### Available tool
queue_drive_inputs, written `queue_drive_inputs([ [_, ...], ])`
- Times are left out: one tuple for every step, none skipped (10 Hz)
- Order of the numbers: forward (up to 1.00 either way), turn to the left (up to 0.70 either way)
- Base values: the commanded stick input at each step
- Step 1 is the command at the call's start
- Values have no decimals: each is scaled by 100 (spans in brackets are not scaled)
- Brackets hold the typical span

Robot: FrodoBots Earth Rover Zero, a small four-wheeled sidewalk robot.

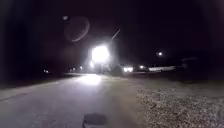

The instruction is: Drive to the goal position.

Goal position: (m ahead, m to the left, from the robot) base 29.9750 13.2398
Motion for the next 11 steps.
queue_drive_inputs([
  [49,0],
  [70,0],
  [70,0],
  [70,0],
  [70,0],
  [70,0],
  [70,28],
  [70,35],
  [70,35],
  [70,35],
  [70,35],
])
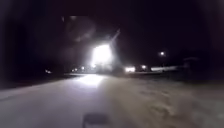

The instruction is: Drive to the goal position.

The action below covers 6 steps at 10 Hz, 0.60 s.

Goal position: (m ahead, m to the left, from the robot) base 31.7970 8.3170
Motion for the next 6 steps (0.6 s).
queue_drive_inputs([
  [70,35],
  [70,35],
  [70,32],
  [70,13],
  [70,0],
  [70,0],
])
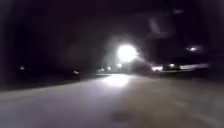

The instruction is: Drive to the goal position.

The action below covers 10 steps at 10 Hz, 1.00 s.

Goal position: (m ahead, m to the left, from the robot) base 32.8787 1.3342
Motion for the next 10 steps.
queue_drive_inputs([
  [72,0],
  [85,0],
  [86,0],
  [95,0],
  [100,0],
  [100,0],
  [100,0],
  [100,0],
  [100,0],
  [100,0],
])
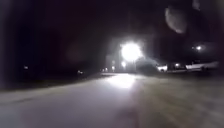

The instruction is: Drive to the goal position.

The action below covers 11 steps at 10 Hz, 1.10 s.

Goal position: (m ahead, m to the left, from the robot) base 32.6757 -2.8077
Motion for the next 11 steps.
queue_drive_inputs([
  [100,0],
  [100,0],
  [100,0],
  [100,0],
  [100,0],
  [100,0],
  [100,0],
  [100,0],
  [100,0],
  [100,0],
  [100,0],
])
